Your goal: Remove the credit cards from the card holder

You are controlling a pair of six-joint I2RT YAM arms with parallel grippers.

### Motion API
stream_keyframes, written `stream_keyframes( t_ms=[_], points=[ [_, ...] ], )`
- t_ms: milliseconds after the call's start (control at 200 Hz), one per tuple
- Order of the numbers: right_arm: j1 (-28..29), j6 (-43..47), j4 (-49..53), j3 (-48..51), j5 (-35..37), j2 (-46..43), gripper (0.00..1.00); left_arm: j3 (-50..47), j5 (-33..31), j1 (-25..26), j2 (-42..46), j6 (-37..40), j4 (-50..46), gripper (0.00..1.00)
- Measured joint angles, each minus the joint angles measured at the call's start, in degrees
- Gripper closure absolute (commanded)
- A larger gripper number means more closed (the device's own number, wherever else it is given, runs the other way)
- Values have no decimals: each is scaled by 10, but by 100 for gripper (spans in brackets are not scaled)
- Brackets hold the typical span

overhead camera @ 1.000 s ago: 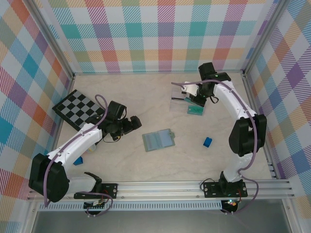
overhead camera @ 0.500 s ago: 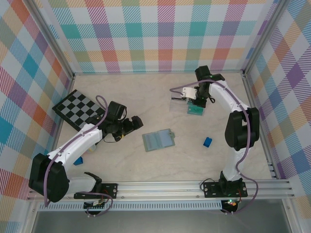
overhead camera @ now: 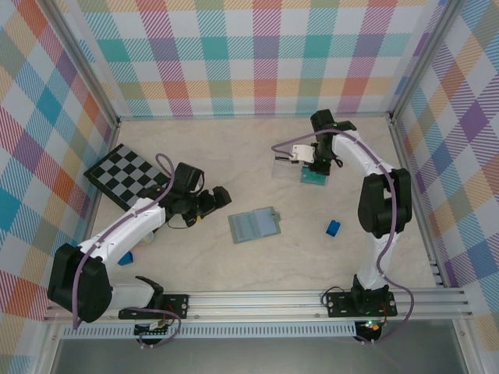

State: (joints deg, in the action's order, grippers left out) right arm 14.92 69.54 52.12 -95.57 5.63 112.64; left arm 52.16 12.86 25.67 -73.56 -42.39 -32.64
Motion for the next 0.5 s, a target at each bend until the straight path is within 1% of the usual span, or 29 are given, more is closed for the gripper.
stream_keyframes(
  t_ms=[270,500],
  points=[
    [0,4,-2,2,14,3,100,-4,2,0,0,0,2,0],
    [0,4,-6,4,21,19,94,-10,2,0,0,0,9,0]
  ],
)
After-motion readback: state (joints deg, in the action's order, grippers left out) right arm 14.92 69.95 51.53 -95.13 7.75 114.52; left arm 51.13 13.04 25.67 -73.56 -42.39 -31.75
